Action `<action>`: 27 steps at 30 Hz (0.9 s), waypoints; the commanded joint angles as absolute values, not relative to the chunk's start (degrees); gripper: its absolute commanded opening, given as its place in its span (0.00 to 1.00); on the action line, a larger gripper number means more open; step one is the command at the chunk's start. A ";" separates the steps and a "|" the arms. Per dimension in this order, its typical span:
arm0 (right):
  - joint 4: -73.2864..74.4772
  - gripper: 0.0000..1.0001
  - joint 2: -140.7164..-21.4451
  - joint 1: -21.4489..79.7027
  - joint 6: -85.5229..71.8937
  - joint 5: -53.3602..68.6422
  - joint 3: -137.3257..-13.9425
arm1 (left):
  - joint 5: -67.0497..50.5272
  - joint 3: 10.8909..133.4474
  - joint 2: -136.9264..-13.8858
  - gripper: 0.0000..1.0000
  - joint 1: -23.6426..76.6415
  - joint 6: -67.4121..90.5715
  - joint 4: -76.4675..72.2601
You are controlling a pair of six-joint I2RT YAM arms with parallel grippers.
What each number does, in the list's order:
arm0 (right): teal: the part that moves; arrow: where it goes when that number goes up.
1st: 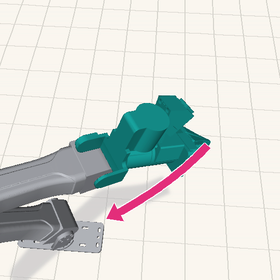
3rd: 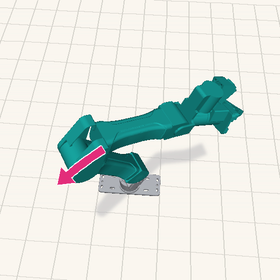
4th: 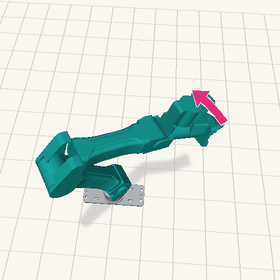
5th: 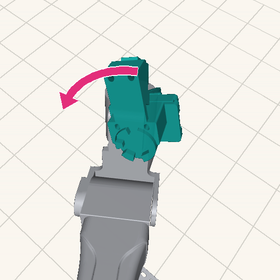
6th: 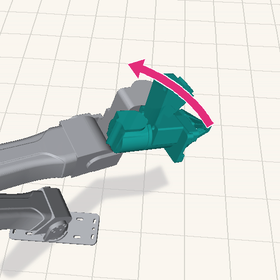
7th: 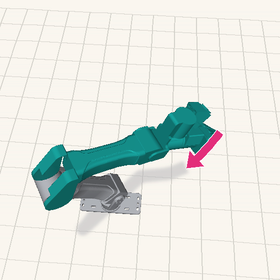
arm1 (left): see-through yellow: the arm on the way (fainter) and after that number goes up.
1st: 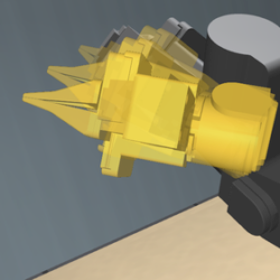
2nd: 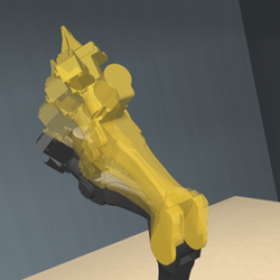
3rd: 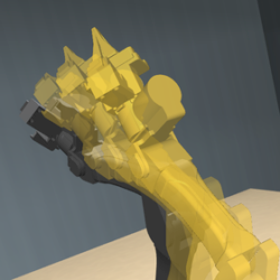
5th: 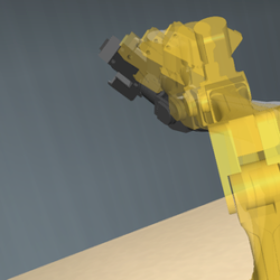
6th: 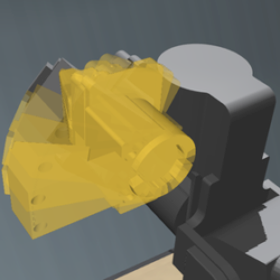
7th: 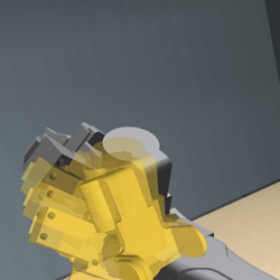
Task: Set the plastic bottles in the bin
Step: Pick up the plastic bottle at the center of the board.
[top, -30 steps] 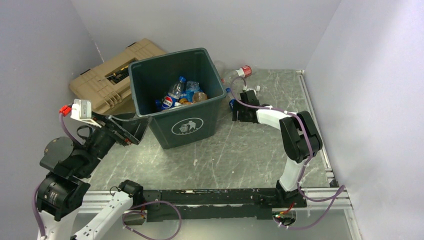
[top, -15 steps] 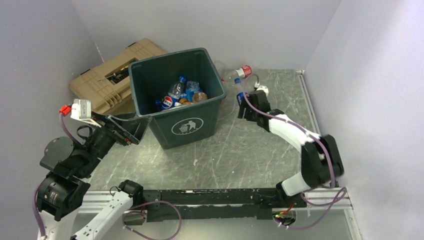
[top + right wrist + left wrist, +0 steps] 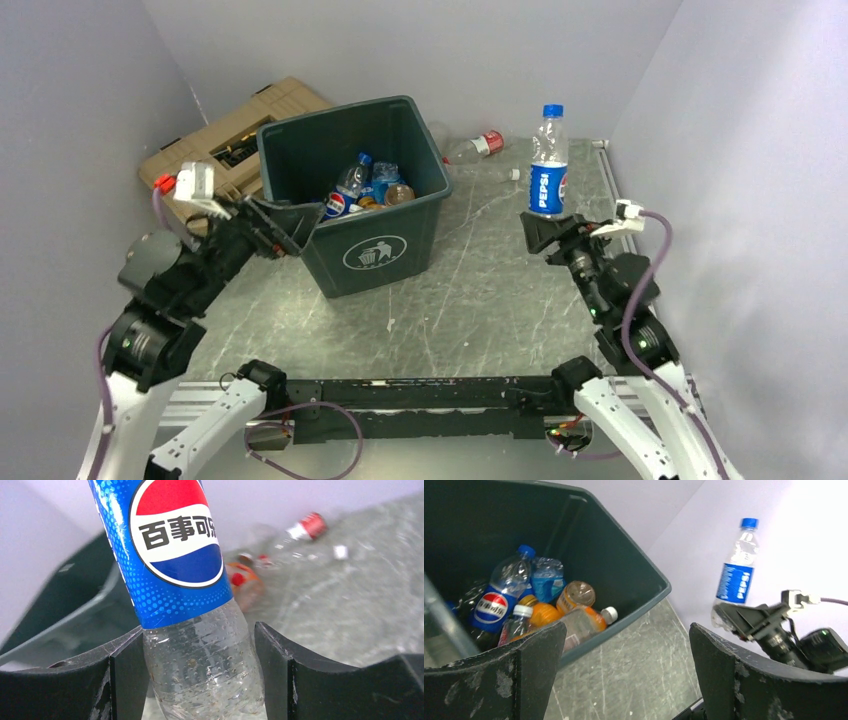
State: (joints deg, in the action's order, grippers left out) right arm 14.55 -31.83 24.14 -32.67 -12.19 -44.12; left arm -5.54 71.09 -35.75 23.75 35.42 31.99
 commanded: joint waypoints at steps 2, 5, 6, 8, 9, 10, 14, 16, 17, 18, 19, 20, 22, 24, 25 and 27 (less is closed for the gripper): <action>8.88 0.18 -25.33 24.43 -30.50 7.40 -44.37 | -14.56 73.40 -43.71 0.99 23.55 37.89 18.07; 6.63 0.00 -23.43 24.43 -30.51 15.75 -44.51 | -22.44 74.81 -49.64 0.99 23.55 37.78 10.73; 5.76 0.00 -22.99 24.43 -30.72 18.06 -44.23 | -25.00 75.26 -51.71 0.99 23.55 38.18 8.09; 3.38 0.00 -22.14 24.43 -31.33 22.44 -42.99 | -32.52 75.65 -55.86 1.00 23.55 39.74 -0.29; 2.31 0.00 -21.74 24.43 -31.71 24.04 -42.25 | -35.62 75.68 -57.74 0.99 23.60 41.70 -5.29; 1.46 0.00 -21.22 24.43 -32.06 25.51 -41.48 | -38.51 75.57 -59.75 1.00 23.75 44.72 -10.07; -2.17 0.00 -19.31 24.43 -33.22 27.25 -38.25 | -43.41 76.16 -66.30 0.99 27.32 50.18 -24.85; -3.32 0.00 -18.98 24.43 -33.88 27.24 -37.35 | -42.52 78.74 -67.94 1.00 31.95 44.92 -22.35; -3.93 0.00 -18.91 24.43 -34.25 27.31 -36.81 | -41.22 80.29 -68.49 1.00 35.00 40.36 -19.14; -4.78 0.00 -18.90 24.43 -34.66 27.50 -36.25 | -38.95 82.13 -69.07 1.00 37.92 35.86 -16.21; -5.40 0.00 -18.76 24.43 -34.97 27.49 -35.88 | -37.20 83.15 -69.59 1.00 40.81 31.98 -13.55; -5.77 0.00 -18.68 24.43 -35.09 27.44 -35.53 | -35.40 84.17 -70.13 1.00 43.12 28.98 -11.88; -5.96 0.00 -18.60 24.43 -34.88 27.49 -35.42 | -33.57 85.22 -71.30 1.00 45.82 26.16 -10.57; -5.92 0.00 -18.85 24.43 -34.72 28.06 -35.15 | -32.58 85.66 -72.42 1.00 47.30 25.74 -11.28; -6.09 0.00 -18.99 24.43 -34.72 28.52 -34.94 | -31.93 85.88 -72.91 0.99 48.09 25.44 -11.64; -6.18 0.00 -19.08 24.43 -34.76 29.21 -34.46 | -30.30 86.69 -73.97 0.99 49.44 24.36 -11.58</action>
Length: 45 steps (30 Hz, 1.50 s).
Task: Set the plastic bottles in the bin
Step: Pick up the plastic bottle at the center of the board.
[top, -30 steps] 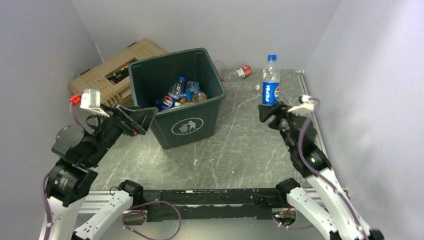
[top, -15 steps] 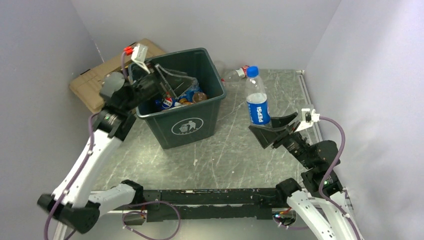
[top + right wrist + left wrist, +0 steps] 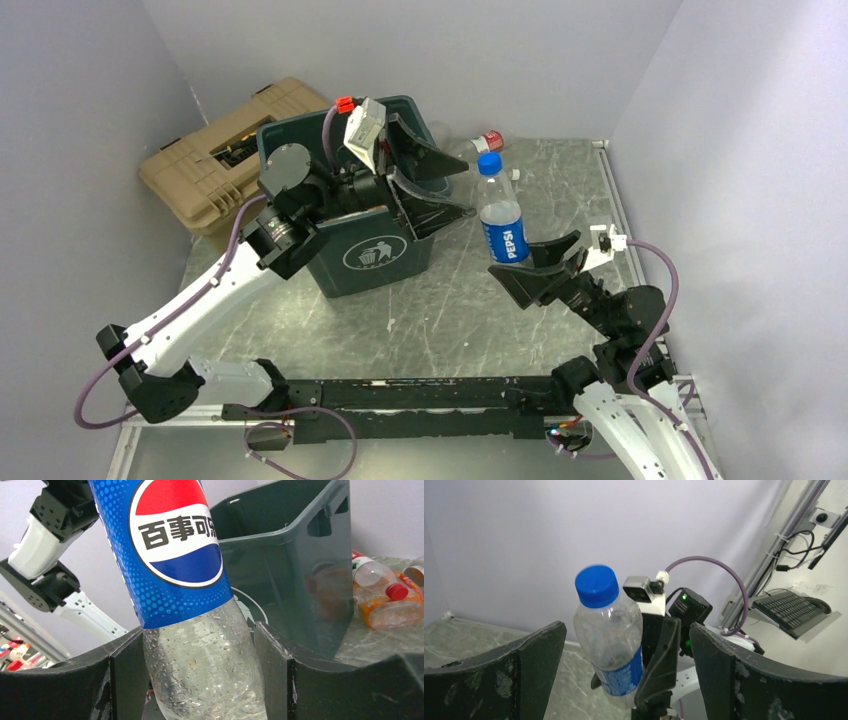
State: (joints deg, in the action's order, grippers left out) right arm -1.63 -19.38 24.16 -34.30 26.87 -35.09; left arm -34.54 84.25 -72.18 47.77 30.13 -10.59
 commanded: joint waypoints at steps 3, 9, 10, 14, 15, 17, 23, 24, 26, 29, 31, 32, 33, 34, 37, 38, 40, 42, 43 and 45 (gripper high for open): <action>-6.23 0.00 -18.23 24.43 -34.66 29.31 -33.55 | -26.64 88.21 -75.39 0.96 51.04 22.62 -9.56; -5.01 0.00 -18.06 24.41 -33.43 31.06 -33.48 | -20.66 89.23 -76.58 0.93 51.53 21.82 -9.22; -4.79 0.00 -18.07 24.43 -33.26 31.03 -33.37 | -21.04 89.36 -76.75 0.92 51.51 21.99 -9.53; -4.83 0.00 -18.17 24.43 -32.98 31.52 -33.08 | -23.29 90.29 -77.78 0.80 51.64 23.03 -9.89; -4.83 0.00 -18.39 24.43 -32.90 31.59 -32.96 | -23.75 90.46 -77.98 0.76 51.61 23.24 -9.85; -4.88 0.00 -18.62 24.43 -32.79 31.64 -32.77 | -24.71 90.53 -78.26 0.68 51.69 23.79 -9.94; -5.79 0.00 -19.04 24.43 -32.96 31.97 -31.74 | -26.32 90.35 -78.33 0.52 51.80 24.77 -10.41; -5.80 0.00 -19.12 24.43 -32.91 31.99 -31.69 | -26.52 90.35 -78.25 0.47 51.77 24.71 -10.45; -5.80 0.00 -19.24 24.43 -32.92 32.00 -31.64 | -26.77 90.50 -78.22 0.36 51.79 24.63 -10.33; -5.80 0.00 -19.03 24.43 -33.04 32.02 -31.63 | -27.22 90.85 -78.43 0.11 51.79 24.65 -9.70; -5.64 0.00 -18.92 24.43 -33.26 31.97 -31.77 | -27.20 90.92 -78.48 0.00 51.94 24.77 -9.33; -5.40 0.00 -18.92 24.43 -33.43 31.82 -31.94 | -26.93 90.84 -78.49 0.00 51.92 24.93 -9.26; -4.92 0.08 -18.94 24.43 -33.54 31.48 -32.25 | -26.46 90.72 -78.49 0.00 51.92 24.96 -9.09; -4.58 0.27 -19.05 24.43 -33.76 31.31 -32.60 | -25.85 90.89 -78.49 0.00 51.98 24.65 -8.28; -4.73 0.95 -19.43 24.39 -35.73 31.26 -34.22 | -23.64 91.36 -78.09 0.00 52.12 23.40 -6.47; -4.45 0.99 -19.51 24.43 -36.26 30.94 -35.12 | -22.59 91.09 -77.66 0.00 52.12 23.12 -6.53; -2.63 1.00 -19.89 24.43 -36.46 29.47 -37.99 | -19.48 90.57 -76.42 0.00 52.05 22.41 -7.06; 1.19 1.00 -20.83 24.43 -35.22 28.11 -42.95 | -16.44 90.76 -75.22 0.00 52.10 21.05 -6.68; 3.90 1.00 -21.32 24.43 -34.39 26.82 -45.59 | -14.66 91.35 -74.66 0.00 52.07 19.99 -5.97; 9.18 1.00 -21.86 24.43 -32.46 23.64 -50.61 | -10.45 93.60 -73.66 0.00 52.07 16.56 -3.50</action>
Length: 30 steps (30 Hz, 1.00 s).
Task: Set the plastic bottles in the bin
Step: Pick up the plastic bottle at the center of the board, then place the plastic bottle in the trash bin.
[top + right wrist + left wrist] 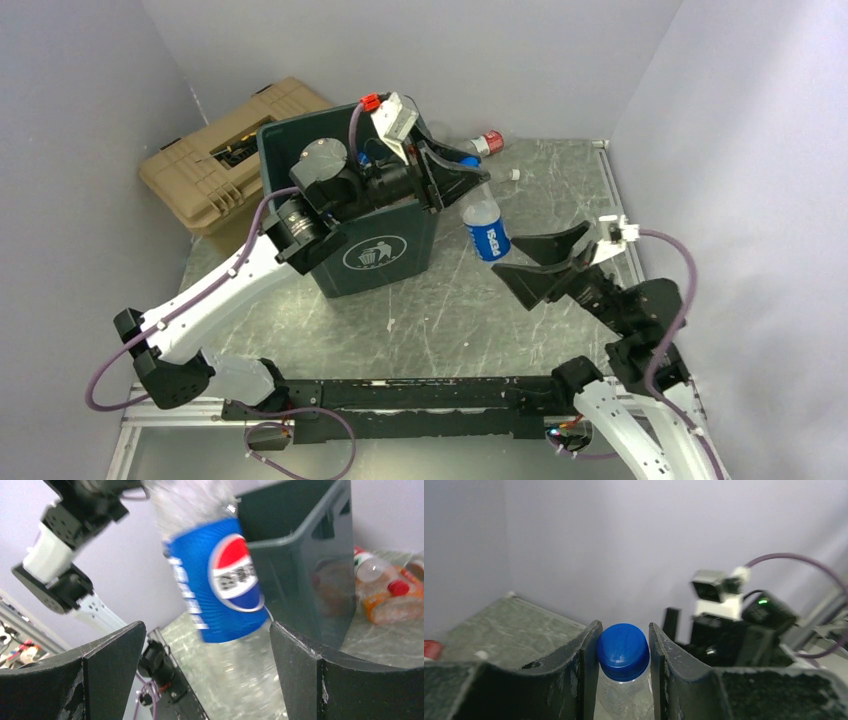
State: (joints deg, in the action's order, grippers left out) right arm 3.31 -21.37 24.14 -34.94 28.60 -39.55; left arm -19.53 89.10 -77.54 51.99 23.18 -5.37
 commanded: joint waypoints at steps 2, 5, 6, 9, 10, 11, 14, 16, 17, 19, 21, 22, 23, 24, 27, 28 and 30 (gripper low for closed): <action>13.64 1.00 -21.28 24.43 -30.50 20.07 -54.14 | -6.73 96.65 -73.13 0.00 52.08 11.89 -0.97; 17.01 1.00 -18.35 24.43 -28.45 12.49 -55.24 | -0.76 100.38 -72.17 0.00 52.04 4.73 1.21; 17.53 1.00 -17.05 24.43 -27.99 9.78 -54.52 | 0.89 101.55 -71.90 0.00 52.08 1.64 1.52; 18.37 1.00 -12.68 24.43 -28.02 2.97 -49.91 | 7.51 103.64 -71.67 0.00 52.12 -7.47 0.74; 18.78 1.00 -11.35 24.43 -28.54 0.88 -48.09 | 9.67 104.42 -71.98 0.00 52.07 -10.46 0.49; 19.13 1.00 -10.33 24.43 -29.14 -0.66 -46.28 | 12.39 105.24 -72.43 0.00 52.04 -12.86 0.45; 20.87 1.00 -8.33 24.43 -31.61 -5.87 -41.21 | 18.05 106.96 -74.06 0.00 52.10 -20.66 -1.81; 23.66 1.00 -8.81 24.43 -34.56 -9.36 -38.28 | 22.77 107.20 -75.48 0.00 51.90 -25.19 -2.63; 24.53 1.00 -9.32 24.43 -35.69 -11.01 -37.29 | 24.81 107.22 -75.91 0.00 51.51 -26.92 -2.37; 27.66 1.00 -10.84 24.43 -38.25 -14.24 -35.65 | 27.60 106.79 -77.56 0.00 49.45 -27.43 -0.39; 29.42 1.00 -12.53 24.43 -40.29 -16.48 -34.53 | 26.87 105.72 -78.48 0.00 44.95 -22.73 5.72; 30.01 1.00 -13.35 24.43 -41.05 -17.32 -34.00 | 25.53 105.08 -78.70 0.00 41.88 -18.95 8.90; 30.50 1.00 -14.03 24.43 -42.16 -18.22 -33.61 | 24.09 103.79 -78.65 0.00 39.11 -15.16 12.70; 30.91 1.00 -14.61 24.43 -43.12 -18.93 -33.12 | 22.15 102.31 -78.18 0.00 36.25 -10.31 14.66; 31.07 1.00 -16.03 24.43 -45.56 -19.81 -31.56 | 16.97 95.31 -74.81 0.00 31.60 -3.14 14.22; 30.84 1.00 -16.43 24.43 -46.52 -19.89 -30.84 | 15.99 92.71 -73.49 0.00 31.41 -2.15 13.10; 30.93 1.00 -17.49 24.43 -48.80 -21.14 -29.43 | 15.10 89.55 -71.87 0.00 31.38 -0.55 12.40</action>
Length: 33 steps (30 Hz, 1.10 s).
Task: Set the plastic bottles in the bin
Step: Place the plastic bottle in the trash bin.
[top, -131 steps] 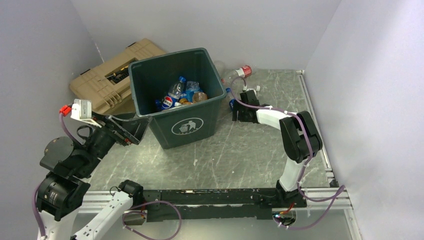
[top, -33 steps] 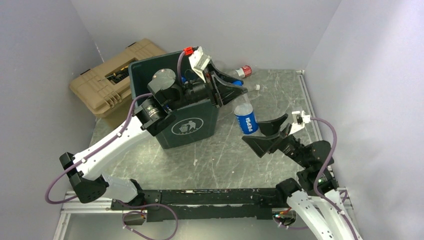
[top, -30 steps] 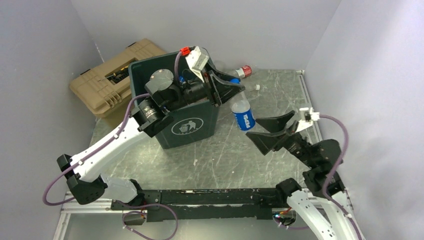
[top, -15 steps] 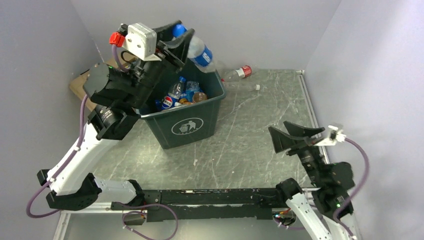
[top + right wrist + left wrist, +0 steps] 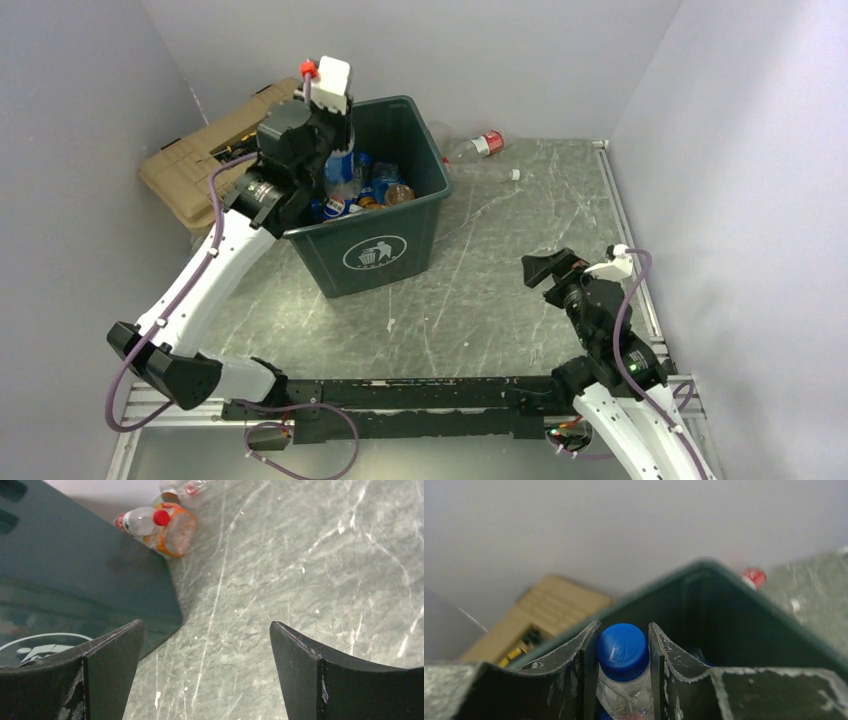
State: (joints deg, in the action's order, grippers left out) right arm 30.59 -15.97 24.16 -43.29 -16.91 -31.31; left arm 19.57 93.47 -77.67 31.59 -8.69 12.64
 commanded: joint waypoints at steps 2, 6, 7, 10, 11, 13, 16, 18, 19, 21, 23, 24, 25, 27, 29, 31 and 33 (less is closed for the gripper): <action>31.43 1.00 -18.82 24.43 -51.50 -23.04 -27.83 | 14.30 87.80 -71.00 0.00 31.33 1.96 13.23; 29.79 1.00 -21.92 24.43 -53.88 -22.55 -26.54 | 10.10 84.58 -69.74 0.00 31.38 4.79 15.08; 28.92 1.00 -22.54 24.43 -54.33 -22.17 -26.32 | 9.50 84.29 -69.79 0.00 31.37 5.36 15.88; 26.36 1.00 -24.22 24.43 -55.09 -21.76 -26.21 | 10.26 83.30 -69.66 0.20 31.38 7.31 17.83; 25.92 1.00 -24.81 24.43 -54.72 -22.10 -26.62 | 9.90 83.04 -69.55 0.43 31.38 7.44 18.27; 26.11 1.00 -25.99 24.43 -53.64 -23.36 -28.03 | 9.87 82.93 -69.09 0.74 31.36 7.91 19.11; 27.18 1.00 -27.69 24.35 -52.26 -25.75 -30.31 | 10.09 83.72 -67.69 0.97 31.38 9.19 20.08; 28.02 1.00 -28.44 24.35 -52.14 -27.50 -31.57 | 9.80 84.61 -66.31 0.99 31.37 10.88 20.28; 28.25 1.00 -28.66 24.35 -52.08 -28.32 -32.03 | 9.73 84.88 -65.36 0.99 31.35 12.00 20.00; 28.28 1.00 -28.47 24.35 -51.52 -29.54 -32.61 | 10.06 85.50 -63.70 0.99 31.38 14.54 19.64; 27.67 1.00 -27.87 24.35 -50.86 -30.54 -32.75 | 10.38 86.21 -62.13 0.99 31.38 17.18 20.23; 27.35 1.00 -27.66 24.35 -50.28 -30.94 -32.78 | 10.58 86.30 -61.26 1.00 31.35 18.58 20.72; 26.77 1.00 -27.41 24.35 -49.48 -31.08 -32.83 | 10.75 86.19 -60.38 1.00 31.37 19.76 21.31; 26.00 1.00 -27.30 24.35 -47.97 -30.97 -33.10 | 11.35 85.65 -58.75 0.99 31.38 21.68 23.27; 24.86 1.00 -27.46 24.37 -46.39 -30.40 -33.63 | 12.72 84.58 -56.92 0.99 31.38 22.24 25.02; 24.44 1.00 -27.73 24.35 -45.70 -29.71 -34.49 | 14.70 83.63 -54.50 0.99 31.38 22.72 26.49; 23.69 1.00 -27.87 24.35 -44.69 -27.86 -35.51 | 15.01 82.57 -52.28 1.00 31.38 23.11 26.38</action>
State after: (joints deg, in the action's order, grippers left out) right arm 27.79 -27.70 24.16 -48.07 -28.51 -31.55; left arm 12.45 83.61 -55.61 31.31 20.10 24.60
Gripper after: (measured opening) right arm 0.997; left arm 0.994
